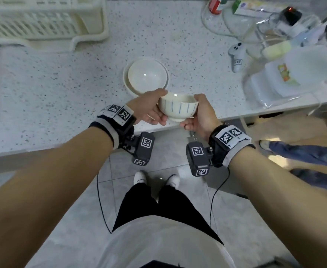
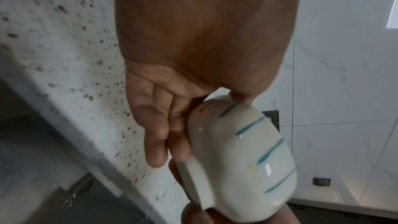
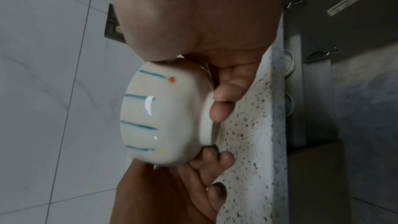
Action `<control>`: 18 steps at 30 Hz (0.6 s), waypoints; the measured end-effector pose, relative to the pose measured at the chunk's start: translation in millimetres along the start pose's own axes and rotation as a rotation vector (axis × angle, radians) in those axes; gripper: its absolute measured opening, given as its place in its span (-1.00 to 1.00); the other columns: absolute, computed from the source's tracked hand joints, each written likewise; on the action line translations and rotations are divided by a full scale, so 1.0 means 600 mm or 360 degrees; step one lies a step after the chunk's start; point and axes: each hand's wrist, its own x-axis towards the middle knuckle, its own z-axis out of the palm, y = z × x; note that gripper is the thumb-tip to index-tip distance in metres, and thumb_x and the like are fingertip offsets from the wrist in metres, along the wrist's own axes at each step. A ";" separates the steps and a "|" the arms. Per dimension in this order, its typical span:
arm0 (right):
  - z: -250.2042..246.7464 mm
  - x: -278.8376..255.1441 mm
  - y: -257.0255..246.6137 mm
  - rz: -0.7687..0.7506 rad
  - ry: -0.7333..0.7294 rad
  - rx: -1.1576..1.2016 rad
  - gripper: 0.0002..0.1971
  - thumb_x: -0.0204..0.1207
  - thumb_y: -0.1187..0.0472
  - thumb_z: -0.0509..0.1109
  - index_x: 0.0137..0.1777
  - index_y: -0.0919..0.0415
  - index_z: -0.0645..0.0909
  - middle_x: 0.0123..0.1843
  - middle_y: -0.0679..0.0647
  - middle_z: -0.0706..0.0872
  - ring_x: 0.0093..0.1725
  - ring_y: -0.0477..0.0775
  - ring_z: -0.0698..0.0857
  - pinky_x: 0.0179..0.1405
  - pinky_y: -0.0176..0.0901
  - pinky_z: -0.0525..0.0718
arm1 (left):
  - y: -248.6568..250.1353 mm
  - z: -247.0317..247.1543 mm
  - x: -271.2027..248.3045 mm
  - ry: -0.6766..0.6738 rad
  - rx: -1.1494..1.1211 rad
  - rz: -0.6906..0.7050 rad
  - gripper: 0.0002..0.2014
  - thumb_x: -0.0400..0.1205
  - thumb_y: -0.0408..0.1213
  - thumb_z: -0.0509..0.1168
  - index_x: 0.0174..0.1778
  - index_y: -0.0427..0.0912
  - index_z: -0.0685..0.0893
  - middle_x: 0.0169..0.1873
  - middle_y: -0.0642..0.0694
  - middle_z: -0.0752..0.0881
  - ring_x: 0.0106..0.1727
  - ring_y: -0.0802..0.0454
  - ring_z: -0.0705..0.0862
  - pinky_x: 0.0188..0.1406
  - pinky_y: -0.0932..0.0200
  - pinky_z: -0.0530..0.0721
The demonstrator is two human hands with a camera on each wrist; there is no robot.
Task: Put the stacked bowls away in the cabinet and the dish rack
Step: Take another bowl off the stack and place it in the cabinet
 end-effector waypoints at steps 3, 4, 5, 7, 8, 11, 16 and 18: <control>-0.032 -0.020 0.023 0.0007 0.0040 -0.0004 -0.59 0.65 -0.03 0.04 -0.03 0.26 0.59 -0.49 0.13 0.73 -0.49 0.16 0.68 -0.55 -0.20 0.60 | -0.019 0.041 -0.015 -0.0053 -0.0038 0.0042 -0.54 0.70 0.06 0.11 0.32 -0.21 0.57 -0.15 -0.29 0.78 -0.19 -0.10 0.81 -0.29 0.16 0.66; -0.043 -0.023 0.030 0.0004 0.0055 -0.0009 -0.63 0.66 0.00 0.05 0.05 0.26 0.56 -0.43 0.16 0.75 -0.48 0.17 0.71 -0.54 -0.20 0.64 | -0.026 0.056 -0.019 -0.0056 -0.0055 0.0077 -0.61 0.71 -0.01 0.14 0.33 -0.18 0.55 -0.03 -0.30 0.78 -0.18 -0.09 0.81 -0.32 0.16 0.68; -0.055 -0.026 0.038 0.0005 0.0070 -0.0011 -0.66 0.66 0.02 0.07 0.14 0.27 0.53 -0.34 0.20 0.75 -0.46 0.19 0.73 -0.54 -0.19 0.67 | -0.033 0.071 -0.022 -0.0049 -0.0053 0.0114 -0.67 0.71 -0.09 0.17 0.34 -0.14 0.52 0.06 -0.28 0.76 -0.17 -0.08 0.81 -0.34 0.16 0.71; -0.081 -0.036 0.061 -0.0057 0.0086 -0.0069 -0.68 0.64 0.09 0.08 0.28 0.21 0.47 -0.08 0.27 0.73 -0.32 0.25 0.76 -0.53 -0.15 0.71 | -0.051 0.107 -0.020 -0.0009 0.0029 0.0161 -0.66 0.69 -0.26 0.17 0.40 -0.10 0.45 0.14 -0.26 0.70 -0.15 -0.08 0.79 -0.37 0.14 0.75; -0.096 -0.041 0.076 -0.0148 0.0084 -0.0149 -0.68 0.62 0.13 0.09 0.31 0.16 0.48 0.05 0.25 0.71 -0.19 0.26 0.76 -0.51 -0.11 0.72 | -0.061 0.126 -0.017 0.0028 0.0111 0.0180 -0.60 0.67 -0.33 0.16 0.46 -0.11 0.41 0.18 -0.25 0.67 -0.12 -0.08 0.77 -0.40 0.14 0.75; -0.142 -0.064 0.133 -0.0414 0.0096 -0.0329 -0.63 0.59 0.20 0.13 0.37 0.02 0.52 0.24 0.12 0.65 0.09 0.17 0.70 -0.46 -0.10 0.74 | -0.094 0.181 -0.012 0.0081 0.0421 0.0231 -0.43 0.61 -0.37 0.16 0.58 -0.09 0.29 0.30 -0.18 0.59 0.05 -0.13 0.72 -0.30 0.04 0.79; -0.221 -0.092 0.218 -0.0565 0.0040 -0.0327 -0.65 0.53 0.30 0.16 0.23 -0.05 0.56 0.06 -0.06 0.65 0.01 0.12 0.66 -0.56 -0.24 0.60 | -0.146 0.273 0.004 0.0008 0.0531 0.0254 -0.33 0.50 -0.31 0.19 0.61 -0.01 0.30 0.37 -0.14 0.55 0.24 -0.19 0.64 -0.35 0.10 0.73; -0.246 -0.084 0.247 -0.0570 0.0051 -0.0295 -0.62 0.54 0.36 0.18 0.25 -0.04 0.56 0.06 -0.09 0.64 0.00 0.09 0.66 -0.58 -0.28 0.60 | -0.169 0.300 0.020 0.0031 0.0474 0.0275 -0.37 0.54 -0.38 0.19 0.59 -0.06 0.34 0.33 -0.16 0.59 0.20 -0.14 0.66 -0.34 0.08 0.77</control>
